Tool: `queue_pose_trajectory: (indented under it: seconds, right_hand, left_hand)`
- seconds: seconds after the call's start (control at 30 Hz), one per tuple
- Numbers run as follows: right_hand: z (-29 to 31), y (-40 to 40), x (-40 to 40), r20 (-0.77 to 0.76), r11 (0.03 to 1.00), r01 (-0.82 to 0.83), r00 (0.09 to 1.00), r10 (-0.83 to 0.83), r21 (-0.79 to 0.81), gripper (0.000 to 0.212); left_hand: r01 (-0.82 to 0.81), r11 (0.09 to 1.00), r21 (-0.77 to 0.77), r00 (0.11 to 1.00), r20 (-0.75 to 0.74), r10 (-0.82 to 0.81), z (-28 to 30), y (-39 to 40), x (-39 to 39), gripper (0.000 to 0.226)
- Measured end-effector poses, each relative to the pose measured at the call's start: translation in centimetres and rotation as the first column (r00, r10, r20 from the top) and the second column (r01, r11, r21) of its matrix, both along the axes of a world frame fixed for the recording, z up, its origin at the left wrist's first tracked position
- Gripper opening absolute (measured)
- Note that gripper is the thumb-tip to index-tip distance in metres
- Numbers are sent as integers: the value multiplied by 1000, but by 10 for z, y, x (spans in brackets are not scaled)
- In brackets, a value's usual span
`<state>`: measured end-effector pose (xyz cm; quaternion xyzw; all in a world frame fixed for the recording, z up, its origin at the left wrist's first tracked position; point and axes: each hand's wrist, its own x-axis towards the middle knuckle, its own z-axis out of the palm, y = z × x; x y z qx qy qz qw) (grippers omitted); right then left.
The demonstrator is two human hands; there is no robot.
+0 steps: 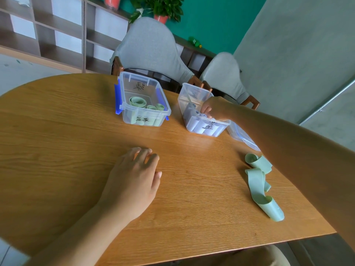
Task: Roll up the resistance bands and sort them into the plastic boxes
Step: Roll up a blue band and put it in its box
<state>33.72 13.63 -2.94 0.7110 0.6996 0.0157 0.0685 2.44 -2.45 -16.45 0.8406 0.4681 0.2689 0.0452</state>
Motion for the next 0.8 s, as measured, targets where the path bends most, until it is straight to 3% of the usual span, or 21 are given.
queue_pose_trajectory:
  seconds: [0.53, 0.8]
  right_hand:
    - [-10, -4, 2, 113, 999, -28, 993, 25, 30, 40]
    - [-7, -8, -3, 72, 999, -1, 997, -3, 51, 38]
  left_hand:
    - [-2, 1000, -14, 1000, 13, 2, 2, 0, 0, 30]
    - [6, 1000, -18, 1000, 15, -6, 0, 1, 0, 31]
